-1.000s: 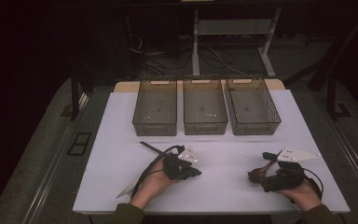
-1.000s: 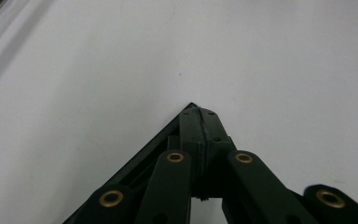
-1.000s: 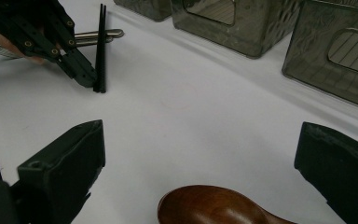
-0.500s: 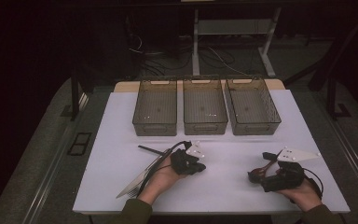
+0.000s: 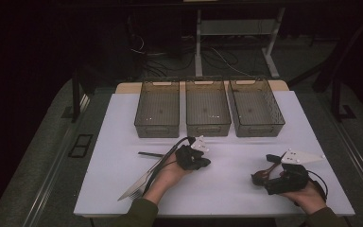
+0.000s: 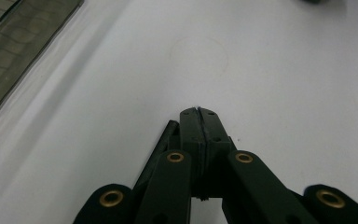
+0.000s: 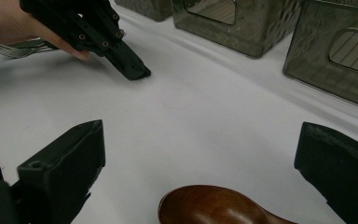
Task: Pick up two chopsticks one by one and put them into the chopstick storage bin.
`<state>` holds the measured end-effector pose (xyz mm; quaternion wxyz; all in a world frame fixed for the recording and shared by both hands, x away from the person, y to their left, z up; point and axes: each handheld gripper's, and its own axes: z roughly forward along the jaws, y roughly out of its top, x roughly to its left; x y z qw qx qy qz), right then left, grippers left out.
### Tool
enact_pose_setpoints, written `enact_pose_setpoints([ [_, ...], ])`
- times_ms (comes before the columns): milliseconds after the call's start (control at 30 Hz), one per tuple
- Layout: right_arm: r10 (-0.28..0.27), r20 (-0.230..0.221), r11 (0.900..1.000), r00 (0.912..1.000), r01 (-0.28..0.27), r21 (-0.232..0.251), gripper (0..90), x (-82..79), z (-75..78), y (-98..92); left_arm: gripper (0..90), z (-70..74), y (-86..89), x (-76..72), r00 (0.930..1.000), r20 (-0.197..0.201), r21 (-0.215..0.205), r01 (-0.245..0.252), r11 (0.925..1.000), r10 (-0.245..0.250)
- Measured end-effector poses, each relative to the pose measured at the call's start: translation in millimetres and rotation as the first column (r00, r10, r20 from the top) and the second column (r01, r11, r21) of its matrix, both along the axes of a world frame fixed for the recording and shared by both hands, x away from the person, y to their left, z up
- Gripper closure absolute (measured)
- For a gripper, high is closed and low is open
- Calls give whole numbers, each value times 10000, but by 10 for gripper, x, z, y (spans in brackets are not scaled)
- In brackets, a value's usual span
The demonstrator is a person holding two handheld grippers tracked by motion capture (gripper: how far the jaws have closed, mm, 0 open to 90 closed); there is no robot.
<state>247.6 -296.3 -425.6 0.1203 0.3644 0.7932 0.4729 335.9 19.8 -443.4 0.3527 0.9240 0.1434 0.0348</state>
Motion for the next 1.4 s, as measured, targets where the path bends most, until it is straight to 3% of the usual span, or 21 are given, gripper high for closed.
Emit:
enact_pose_setpoints([
  [200,32,-16,10000,10000,-32,31,22,-1,1,-3,890,65,6,-34,9999,-97,-434,130,9990,-134],
  [233,36,-4,10000,10000,-36,28,22,-2,2,-4,885,75,3,-53,9998,-211,-740,-89,9972,73],
  [300,37,-17,10000,10000,-37,36,22,-7,4,-5,849,111,35,-58,9996,-275,-896,-75,9960,51],
  [333,58,-20,10000,10000,-58,40,22,-8,4,-6,825,139,65,-58,9996,-267,-780,12,9970,-32],
  [367,73,-30,10000,10000,-73,27,22,-8,1,-7,756,160,92,-59,9996,-280,-840,44,9965,-68],
  [467,63,-22,10000,10000,-63,39,22,-7,3,-8,683,230,184,-70,9997,-231,-1074,-106,9942,82],
  [733,54,-35,10000,10000,-54,28,22,-9,3,-7,635,377,519,4,9975,-16,-1463,-702,9867,707],
  [1067,55,-52,10000,10000,-55,22,22,-9,0,-8,710,316,901,110,9946,-25,-1018,-1032,9894,1035],
  [1400,34,-49,10000,10000,-33,66,22,-9,1,-14,773,209,884,107,9979,119,-327,-638,9974,642],
])
